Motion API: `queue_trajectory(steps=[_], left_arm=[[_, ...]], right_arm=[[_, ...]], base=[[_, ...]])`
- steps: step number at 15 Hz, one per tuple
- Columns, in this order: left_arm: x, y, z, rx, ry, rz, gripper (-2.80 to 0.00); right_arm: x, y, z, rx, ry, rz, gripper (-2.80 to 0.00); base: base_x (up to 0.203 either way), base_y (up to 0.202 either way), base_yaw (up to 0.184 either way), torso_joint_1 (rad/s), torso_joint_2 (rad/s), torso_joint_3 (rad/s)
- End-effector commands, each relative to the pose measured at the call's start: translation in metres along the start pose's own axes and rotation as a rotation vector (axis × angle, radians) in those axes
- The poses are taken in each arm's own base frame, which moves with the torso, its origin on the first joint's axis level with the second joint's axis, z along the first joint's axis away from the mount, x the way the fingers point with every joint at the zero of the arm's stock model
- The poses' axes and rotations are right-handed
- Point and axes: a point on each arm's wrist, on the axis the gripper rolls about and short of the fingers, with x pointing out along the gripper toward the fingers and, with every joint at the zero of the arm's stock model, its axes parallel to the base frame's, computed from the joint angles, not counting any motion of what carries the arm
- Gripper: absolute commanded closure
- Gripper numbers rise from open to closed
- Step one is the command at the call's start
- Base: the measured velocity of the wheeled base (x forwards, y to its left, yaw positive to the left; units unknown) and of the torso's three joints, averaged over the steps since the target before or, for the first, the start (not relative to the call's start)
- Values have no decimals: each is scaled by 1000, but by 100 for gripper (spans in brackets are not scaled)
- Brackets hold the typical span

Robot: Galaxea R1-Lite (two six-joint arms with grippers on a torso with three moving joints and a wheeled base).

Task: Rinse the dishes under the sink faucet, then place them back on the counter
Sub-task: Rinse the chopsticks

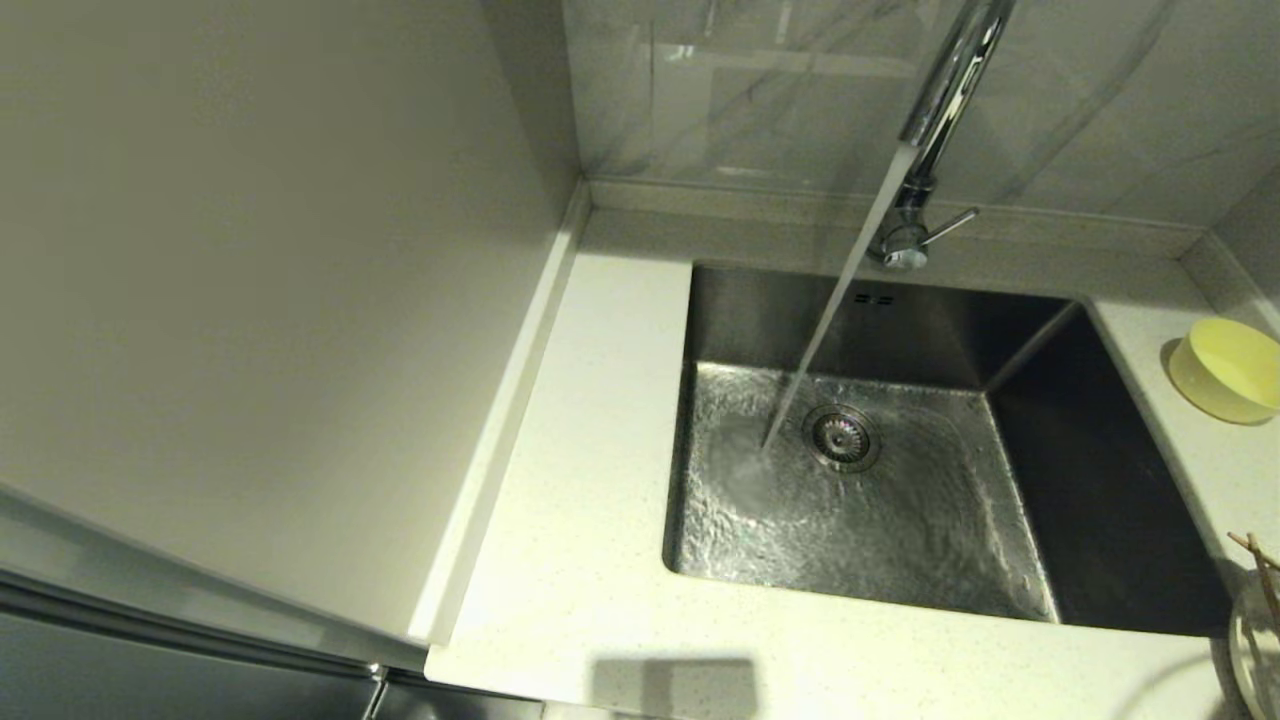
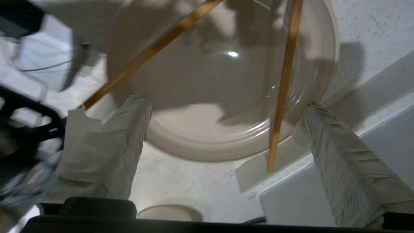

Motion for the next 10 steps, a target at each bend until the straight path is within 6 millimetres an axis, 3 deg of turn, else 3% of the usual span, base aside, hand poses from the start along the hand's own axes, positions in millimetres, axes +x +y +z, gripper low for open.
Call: queue_trajectory(steps=[1, 10], left_arm=[[0, 0, 0, -1, -2, 0, 0], [0, 0, 0, -1, -2, 0, 0]], right_arm=[[10, 9, -3, -53, -16, -82, -280], [3, 16, 7, 6, -50, -107, -280]], base=[[0, 0, 0, 0, 0, 0], [0, 0, 0, 0, 0, 0]])
